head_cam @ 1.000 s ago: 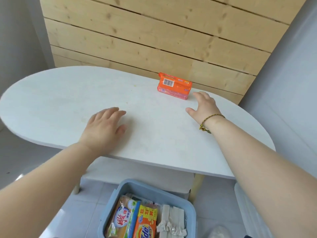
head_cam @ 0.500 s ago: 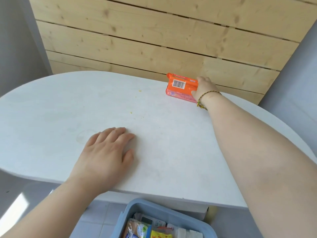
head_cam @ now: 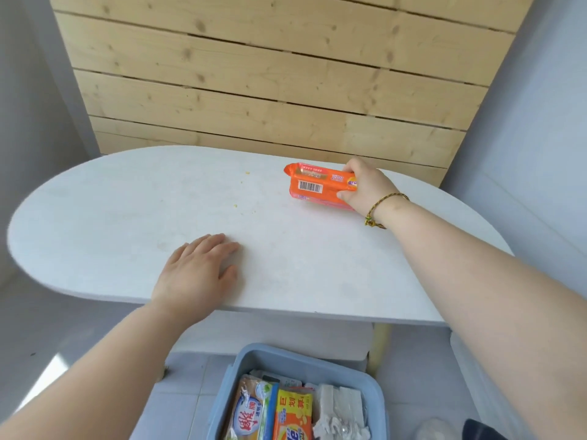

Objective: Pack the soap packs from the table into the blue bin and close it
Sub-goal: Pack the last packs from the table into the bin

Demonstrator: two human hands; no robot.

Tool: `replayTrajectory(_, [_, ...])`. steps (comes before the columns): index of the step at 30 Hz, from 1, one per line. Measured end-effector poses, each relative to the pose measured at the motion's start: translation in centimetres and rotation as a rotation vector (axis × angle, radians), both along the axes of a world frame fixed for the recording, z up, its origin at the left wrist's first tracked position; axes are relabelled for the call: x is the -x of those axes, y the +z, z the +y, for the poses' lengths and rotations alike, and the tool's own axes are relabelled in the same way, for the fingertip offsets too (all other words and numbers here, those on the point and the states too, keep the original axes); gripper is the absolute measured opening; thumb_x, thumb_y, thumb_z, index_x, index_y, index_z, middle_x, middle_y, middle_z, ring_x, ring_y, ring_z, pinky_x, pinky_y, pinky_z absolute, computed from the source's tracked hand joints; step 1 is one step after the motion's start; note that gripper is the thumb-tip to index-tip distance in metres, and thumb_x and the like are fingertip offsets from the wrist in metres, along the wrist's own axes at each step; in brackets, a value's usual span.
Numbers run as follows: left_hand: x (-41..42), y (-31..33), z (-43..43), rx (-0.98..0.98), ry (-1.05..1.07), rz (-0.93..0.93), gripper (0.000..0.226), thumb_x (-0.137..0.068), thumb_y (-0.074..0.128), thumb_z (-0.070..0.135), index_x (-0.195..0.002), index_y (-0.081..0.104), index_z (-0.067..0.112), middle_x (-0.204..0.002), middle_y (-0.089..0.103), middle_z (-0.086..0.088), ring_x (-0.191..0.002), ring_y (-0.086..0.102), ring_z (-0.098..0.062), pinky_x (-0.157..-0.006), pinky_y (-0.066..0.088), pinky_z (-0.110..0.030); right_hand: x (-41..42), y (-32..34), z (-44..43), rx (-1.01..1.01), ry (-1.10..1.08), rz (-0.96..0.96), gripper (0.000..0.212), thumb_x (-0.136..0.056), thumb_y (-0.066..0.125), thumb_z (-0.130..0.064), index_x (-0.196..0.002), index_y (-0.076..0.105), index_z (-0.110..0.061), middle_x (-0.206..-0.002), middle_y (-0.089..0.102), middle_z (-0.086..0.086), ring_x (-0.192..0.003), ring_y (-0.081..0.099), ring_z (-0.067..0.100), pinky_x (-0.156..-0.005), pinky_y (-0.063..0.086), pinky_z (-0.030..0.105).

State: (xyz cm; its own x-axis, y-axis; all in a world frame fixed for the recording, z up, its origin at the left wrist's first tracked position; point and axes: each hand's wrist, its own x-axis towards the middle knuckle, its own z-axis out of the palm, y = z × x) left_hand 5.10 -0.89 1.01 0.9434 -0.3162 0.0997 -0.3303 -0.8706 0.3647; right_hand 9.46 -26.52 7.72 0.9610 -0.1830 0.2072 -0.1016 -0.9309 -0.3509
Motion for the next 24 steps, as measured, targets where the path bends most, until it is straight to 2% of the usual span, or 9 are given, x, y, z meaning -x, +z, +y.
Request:
replayTrajectory(2, [2.2,-0.2,0.6,0.087,0.013,-0.032,0.043,-0.091,0.046,0.019,-0.134,0.042,0.023,-0.150,0.030,0.003,-0.138,0.026,-0.018,-0.112,0.014,-0.029,2.9,0.6,0.7,-0.080,0.019,-0.044,0.037,-0.084,0.060,-0.016,-0.119,0.046,-0.011,-0.111,0.058,0.008,-0.098,0.054,0.025,-0.076,0.034,0.024])
replayTrajectory(5, [6.4,-1.3,1.1,0.224,0.017,-0.109,0.041,-0.081,0.059,0.001,-0.121,0.057,0.011,-0.142,0.043,-0.011,-0.127,0.043,-0.034,-0.109,0.027,-0.043,7.4,1.0,1.8,-0.196,0.077,-0.099,0.031,-0.082,0.062,-0.014,-0.109,0.050,-0.013,-0.095,0.055,0.001,-0.084,0.050,0.018,-0.074,0.035,0.023])
replayTrajectory(7, [9.3,-2.5,1.2,0.265,-0.014,-0.151,0.041,-0.074,0.064,-0.007,-0.112,0.062,0.007,-0.134,0.051,-0.017,-0.119,0.050,-0.040,-0.099,0.039,-0.050,10.5,1.0,2.4,-0.227,0.134,-0.104,0.026,-0.080,0.064,-0.012,-0.102,0.050,-0.016,-0.091,0.054,-0.002,-0.081,0.051,0.017,-0.072,0.036,0.023])
replayTrajectory(9, [11.3,-4.0,1.1,0.303,-0.013,-0.128,0.037,-0.076,0.063,-0.007,-0.110,0.063,0.008,-0.132,0.053,-0.015,-0.115,0.054,-0.038,-0.091,0.045,-0.049,13.5,0.5,3.0,-0.268,0.187,-0.085,0.027,-0.079,0.065,-0.012,-0.094,0.046,-0.023,-0.090,0.055,-0.004,-0.079,0.053,0.016,-0.068,0.037,0.022])
replayTrajectory(12, [12.5,-6.6,0.9,0.325,0.068,0.043,0.035,-0.086,0.053,0.004,-0.119,0.058,0.015,-0.140,0.045,-0.005,-0.125,0.046,-0.028,-0.101,0.040,-0.043,16.9,-1.1,3.7,-0.285,0.233,-0.035,0.028,-0.078,0.066,-0.012,-0.094,0.047,-0.024,-0.088,0.055,-0.006,-0.077,0.054,0.013,-0.061,0.038,0.017])
replayTrajectory(16, [11.6,-11.2,1.5,0.245,0.183,0.276,0.042,-0.092,0.043,0.007,-0.134,0.041,0.013,-0.146,0.037,-0.005,-0.130,0.039,-0.024,-0.107,0.031,-0.033,19.7,-4.3,4.5,-0.160,0.301,-0.004,0.029,-0.079,0.062,-0.006,-0.107,0.055,-0.012,-0.099,0.060,0.000,-0.091,0.055,0.015,-0.071,0.037,0.019])
replayTrajectory(18, [11.0,-13.4,1.7,0.191,0.211,0.381,0.045,-0.093,0.041,0.010,-0.137,0.035,0.012,-0.147,0.036,-0.006,-0.131,0.037,-0.024,-0.105,0.032,-0.033,20.2,-6.3,4.9,-0.128,0.341,-0.005,0.031,-0.080,0.061,-0.009,-0.111,0.055,-0.011,-0.106,0.061,0.001,-0.089,0.049,0.010,-0.071,0.036,0.017])
replayTrajectory(21, [10.2,-15.6,1.1,0.188,0.219,0.492,0.047,-0.093,0.040,0.011,-0.139,0.030,0.012,-0.146,0.035,-0.006,-0.131,0.037,-0.025,-0.104,0.033,-0.033,19.8,-9.7,5.3,-0.208,0.300,0.070,0.031,-0.083,0.061,-0.018,-0.112,0.051,-0.016,-0.100,0.053,-0.005,-0.089,0.047,0.007,-0.068,0.038,0.012])
replayTrajectory(24, [9.5,-17.3,0.4,0.226,0.231,0.563,0.049,-0.093,0.041,0.012,-0.140,0.027,0.011,-0.147,0.034,-0.008,-0.131,0.037,-0.026,-0.105,0.035,-0.035,18.1,-14.0,5.5,-0.255,0.193,0.230,0.028,-0.086,0.058,-0.020,-0.111,0.048,-0.016,-0.108,0.056,-0.001,-0.099,0.054,0.013,-0.076,0.044,0.020])
